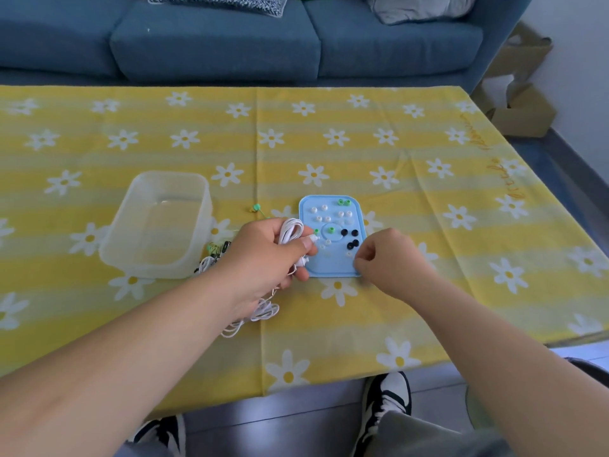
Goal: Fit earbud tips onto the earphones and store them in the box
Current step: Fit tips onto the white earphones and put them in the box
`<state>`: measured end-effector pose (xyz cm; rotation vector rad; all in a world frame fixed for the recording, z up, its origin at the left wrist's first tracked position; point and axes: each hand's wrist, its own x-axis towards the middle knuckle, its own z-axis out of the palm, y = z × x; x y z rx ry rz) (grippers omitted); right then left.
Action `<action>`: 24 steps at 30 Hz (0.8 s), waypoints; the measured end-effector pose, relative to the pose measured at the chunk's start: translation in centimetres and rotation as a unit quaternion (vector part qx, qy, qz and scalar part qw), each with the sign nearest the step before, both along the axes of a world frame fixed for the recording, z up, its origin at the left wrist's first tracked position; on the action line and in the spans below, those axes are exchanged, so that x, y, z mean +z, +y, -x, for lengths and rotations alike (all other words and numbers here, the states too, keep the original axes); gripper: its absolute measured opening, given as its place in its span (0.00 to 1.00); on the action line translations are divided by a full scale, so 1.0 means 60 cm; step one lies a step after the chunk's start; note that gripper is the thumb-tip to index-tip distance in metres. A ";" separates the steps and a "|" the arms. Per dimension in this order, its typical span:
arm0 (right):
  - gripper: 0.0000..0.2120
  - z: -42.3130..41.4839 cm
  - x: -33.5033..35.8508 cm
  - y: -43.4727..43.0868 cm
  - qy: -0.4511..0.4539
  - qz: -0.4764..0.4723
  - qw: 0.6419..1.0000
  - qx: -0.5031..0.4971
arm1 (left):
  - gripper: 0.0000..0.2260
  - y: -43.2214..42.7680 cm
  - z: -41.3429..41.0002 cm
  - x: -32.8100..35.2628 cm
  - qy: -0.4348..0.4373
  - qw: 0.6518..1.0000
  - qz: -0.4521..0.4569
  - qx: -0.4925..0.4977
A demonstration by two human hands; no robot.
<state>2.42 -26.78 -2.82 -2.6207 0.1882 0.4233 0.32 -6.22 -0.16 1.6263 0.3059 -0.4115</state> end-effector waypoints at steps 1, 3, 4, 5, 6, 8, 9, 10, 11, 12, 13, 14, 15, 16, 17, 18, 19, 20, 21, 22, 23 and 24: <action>0.05 0.001 0.008 0.003 -0.009 0.004 1.000 0.002 | 0.03 0.006 0.001 0.004 -0.001 1.000 0.007 0.009; 0.04 0.003 0.029 0.011 -0.036 -0.041 0.998 -0.020 | 0.03 0.018 0.004 0.012 -0.006 0.999 0.027 0.026; 0.04 0.005 0.042 0.016 -0.047 -0.108 0.992 -0.044 | 0.02 0.022 0.006 0.017 -0.011 0.999 0.036 0.032; 0.03 0.006 0.056 0.026 -0.048 -0.200 0.976 -0.071 | 0.02 0.029 0.007 0.023 -0.015 0.998 0.044 0.036; 0.02 0.009 0.070 0.034 -0.037 -0.298 0.949 -0.098 | 0.03 0.032 0.009 0.028 -0.017 0.998 0.055 0.038; 0.04 0.011 0.088 0.060 -0.005 -0.439 0.888 -0.137 | 0.03 0.045 0.011 0.039 -0.027 0.996 0.075 0.048; 0.07 0.010 0.092 0.073 0.010 -0.480 0.865 -0.147 | 0.03 0.051 0.011 0.043 -0.035 0.995 0.079 0.051; 0.09 0.009 0.094 0.085 0.023 -0.511 0.846 -0.150 | 0.02 0.058 0.011 0.046 -0.044 0.995 0.076 0.052; 0.10 0.006 0.096 0.099 0.033 -0.537 0.830 -0.148 | 0.02 0.066 0.011 0.049 -0.055 0.994 0.072 0.055; 0.10 0.002 0.097 0.113 0.042 -0.561 0.814 -0.142 | 0.02 0.075 0.010 0.050 -0.066 0.994 0.067 0.056; 0.10 0.002 0.098 0.121 0.050 -0.580 0.801 -0.138 | 0.03 0.078 0.011 0.052 -0.072 0.994 0.062 0.056; 0.10 0.001 0.101 0.130 0.055 -0.596 0.790 -0.133 | 0.03 0.083 0.011 0.053 -0.075 0.994 0.058 0.057; 0.10 0.001 0.103 0.137 0.059 -0.610 0.779 -0.132 | 0.04 0.087 0.011 0.054 -0.077 0.994 0.056 0.059; 0.11 0.000 0.104 0.147 0.065 -0.622 0.769 -0.131 | 0.03 0.094 0.011 0.054 -0.079 0.993 0.054 0.061; 0.12 0.000 0.107 0.153 0.069 -0.632 0.760 -0.133 | 0.03 0.098 0.011 0.055 -0.081 0.993 0.052 0.061; 0.13 0.000 0.108 0.159 0.073 -0.640 0.752 -0.137 | 0.02 0.102 0.010 0.054 -0.084 0.994 0.048 0.060; 0.14 0.000 0.110 0.166 0.077 -0.646 0.746 -0.140 | 0.02 0.108 0.010 0.054 -0.089 0.993 0.046 0.059; 0.14 0.001 0.110 0.169 0.078 -0.649 0.743 -0.144 | 0.02 0.110 0.009 0.054 -0.092 0.993 0.045 0.056; 0.13 0.002 0.110 0.172 0.078 -0.651 0.741 -0.146 | 0.02 0.112 0.010 0.055 -0.094 0.993 0.044 0.054; 0.12 0.002 0.110 0.176 0.078 -0.651 0.741 -0.147 | 0.02 0.115 0.010 0.056 -0.097 0.993 0.042 0.052; 0.11 0.003 0.109 0.178 0.078 -0.652 0.740 -0.149 | 0.03 0.116 0.010 0.057 -0.101 0.993 0.039 0.049; 0.10 0.003 0.108 0.179 0.077 -0.654 0.737 -0.152 | 0.03 0.117 0.011 0.058 -0.104 0.993 0.038 0.045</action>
